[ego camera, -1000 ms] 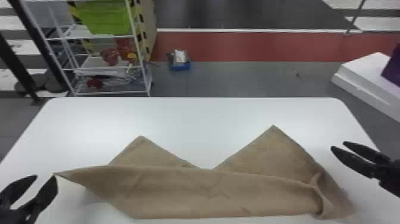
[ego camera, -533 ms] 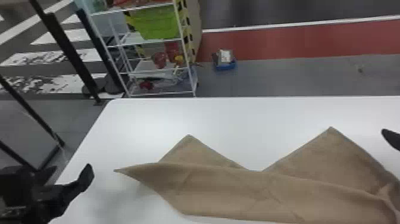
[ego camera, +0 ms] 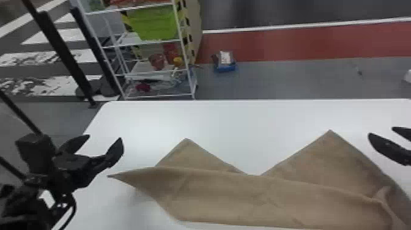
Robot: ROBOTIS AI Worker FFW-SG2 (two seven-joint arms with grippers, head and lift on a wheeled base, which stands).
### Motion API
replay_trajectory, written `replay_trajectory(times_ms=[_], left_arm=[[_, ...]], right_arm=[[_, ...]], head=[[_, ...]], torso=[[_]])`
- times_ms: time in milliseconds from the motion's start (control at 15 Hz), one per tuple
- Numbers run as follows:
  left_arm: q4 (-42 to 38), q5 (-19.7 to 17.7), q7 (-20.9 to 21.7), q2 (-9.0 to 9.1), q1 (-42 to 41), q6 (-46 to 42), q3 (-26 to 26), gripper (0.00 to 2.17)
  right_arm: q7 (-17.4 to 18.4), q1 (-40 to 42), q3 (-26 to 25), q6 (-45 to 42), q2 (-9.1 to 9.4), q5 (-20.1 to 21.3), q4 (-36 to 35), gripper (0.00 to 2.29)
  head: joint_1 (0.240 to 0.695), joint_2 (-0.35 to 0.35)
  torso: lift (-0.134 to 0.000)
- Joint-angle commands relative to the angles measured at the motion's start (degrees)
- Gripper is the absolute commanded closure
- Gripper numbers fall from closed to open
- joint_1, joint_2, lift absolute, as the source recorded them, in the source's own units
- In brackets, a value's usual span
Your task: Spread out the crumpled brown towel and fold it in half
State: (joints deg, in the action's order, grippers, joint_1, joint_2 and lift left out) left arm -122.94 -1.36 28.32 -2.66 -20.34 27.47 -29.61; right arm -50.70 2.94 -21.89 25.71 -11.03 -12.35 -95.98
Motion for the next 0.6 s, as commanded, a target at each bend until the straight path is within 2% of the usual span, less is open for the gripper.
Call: replay_trajectory(times_ms=[0, 67, 200, 267, 400, 533], left_arm=[[2.00, 4.26, 0.25, -2.35, 3.11, 2.02, 6.85, 0.05], [3.32, 4.53, 1.83, -4.11, 4.52, 4.66, 8.87, 0.05], [3.85, 4.62, 5.87, -5.43, 6.98, 10.63, 10.80, 0.05], [3.85, 3.82, 7.45, -5.43, 7.60, 11.34, 11.24, 0.05], [4.11, 2.51, 8.60, -5.43, 8.83, 12.04, 12.56, 0.09], [5.61, 3.03, 9.56, -5.43, 11.29, 16.08, 15.72, 0.09]], right_arm=[[-1.16, 2.16, -4.13, -0.43, -0.04, -0.13, -0.09, 0.13], [-2.39, 3.48, -6.68, -0.43, 0.04, -0.57, -0.35, 0.13], [-4.94, 5.68, -12.74, -0.26, 0.04, -3.38, -0.53, 0.13], [-6.26, 6.56, -15.55, -0.26, 0.04, -3.74, -0.44, 0.13], [-8.98, 8.58, -20.30, -1.14, -0.04, -4.35, 0.53, 0.13], [-11.44, 9.72, -23.03, -2.72, -0.04, -5.32, 1.85, 0.13]], head=[[0.695, 0.134], [0.695, 0.109], [0.695, 0.043], [0.695, -0.020], [0.695, -0.090], [0.695, -0.147]], torso=[[-0.124], [-0.124], [-0.124], [-0.124], [-0.124], [-0.124]])
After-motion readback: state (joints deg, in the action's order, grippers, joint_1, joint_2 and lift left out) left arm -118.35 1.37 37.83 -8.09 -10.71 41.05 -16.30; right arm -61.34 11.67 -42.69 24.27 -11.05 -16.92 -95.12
